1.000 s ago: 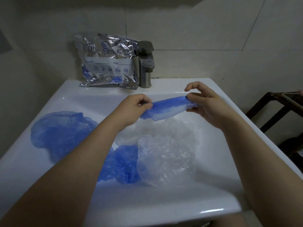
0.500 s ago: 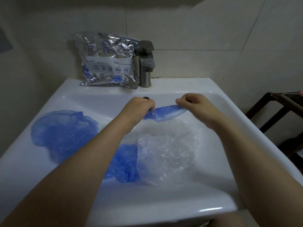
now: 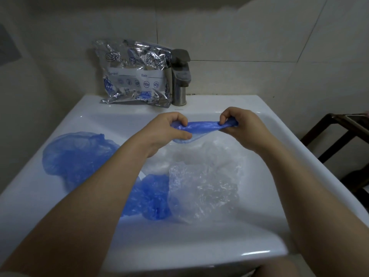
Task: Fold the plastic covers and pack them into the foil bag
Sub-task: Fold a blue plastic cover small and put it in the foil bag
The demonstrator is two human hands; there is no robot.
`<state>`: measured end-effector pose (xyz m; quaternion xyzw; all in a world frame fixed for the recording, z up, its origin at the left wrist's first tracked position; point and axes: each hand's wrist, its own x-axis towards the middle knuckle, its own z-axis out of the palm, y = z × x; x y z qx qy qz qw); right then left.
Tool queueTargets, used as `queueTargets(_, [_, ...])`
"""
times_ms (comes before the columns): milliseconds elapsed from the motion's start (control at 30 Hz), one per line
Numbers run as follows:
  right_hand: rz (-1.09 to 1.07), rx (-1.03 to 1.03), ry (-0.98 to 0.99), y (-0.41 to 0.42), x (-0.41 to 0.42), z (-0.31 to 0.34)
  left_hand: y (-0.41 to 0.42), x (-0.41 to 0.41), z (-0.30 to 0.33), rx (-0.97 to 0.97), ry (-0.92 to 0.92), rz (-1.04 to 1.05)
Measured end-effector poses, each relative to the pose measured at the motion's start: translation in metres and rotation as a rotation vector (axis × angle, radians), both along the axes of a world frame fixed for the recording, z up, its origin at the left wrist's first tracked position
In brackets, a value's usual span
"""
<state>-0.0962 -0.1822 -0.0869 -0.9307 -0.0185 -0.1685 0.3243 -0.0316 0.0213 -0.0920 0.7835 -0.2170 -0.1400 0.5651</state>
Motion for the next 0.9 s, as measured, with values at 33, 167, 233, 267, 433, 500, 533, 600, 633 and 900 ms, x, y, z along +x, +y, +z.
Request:
queueTargets(33, [0.020,0.049,0.030,-0.001,-0.001,0.001,0.000,0.000,0.000,-0.001,-0.005,-0.005])
queueTargets(167, [0.050,0.187,0.116,-0.004,-0.003,0.002,0.000,-0.001,-0.001,0.027,-0.050,-0.010])
queueTargets(233, [0.031,0.222,0.132,-0.006,-0.002,0.001,-0.002,-0.001,-0.002,0.028,-0.093,0.005])
queueTargets(267, [0.024,0.236,0.151,-0.006,-0.002,0.000,-0.002,-0.001,-0.003,0.028,-0.113,0.014])
queueTargets(433, [0.029,0.326,0.271,-0.011,0.000,-0.006,-0.004,0.001,-0.009,0.157,-0.238,0.032])
queueTargets(500, [0.025,0.320,0.288,-0.013,0.001,-0.007,-0.003,0.003,-0.010,0.217,-0.297,0.043])
queueTargets(533, [0.019,0.307,0.291,-0.014,0.001,-0.007,-0.002,0.003,-0.011,0.236,-0.318,0.041])
queueTargets(600, [0.010,0.294,0.292,-0.016,0.001,-0.005,0.000,0.003,-0.010,0.272,-0.337,0.017])
queueTargets(633, [0.016,0.306,0.292,-0.017,0.000,-0.004,0.001,0.003,-0.009,0.280,-0.328,-0.003])
queueTargets(900, [0.097,0.592,0.246,-0.024,-0.005,0.001,0.012,0.001,0.007,-0.025,-0.113,-0.179])
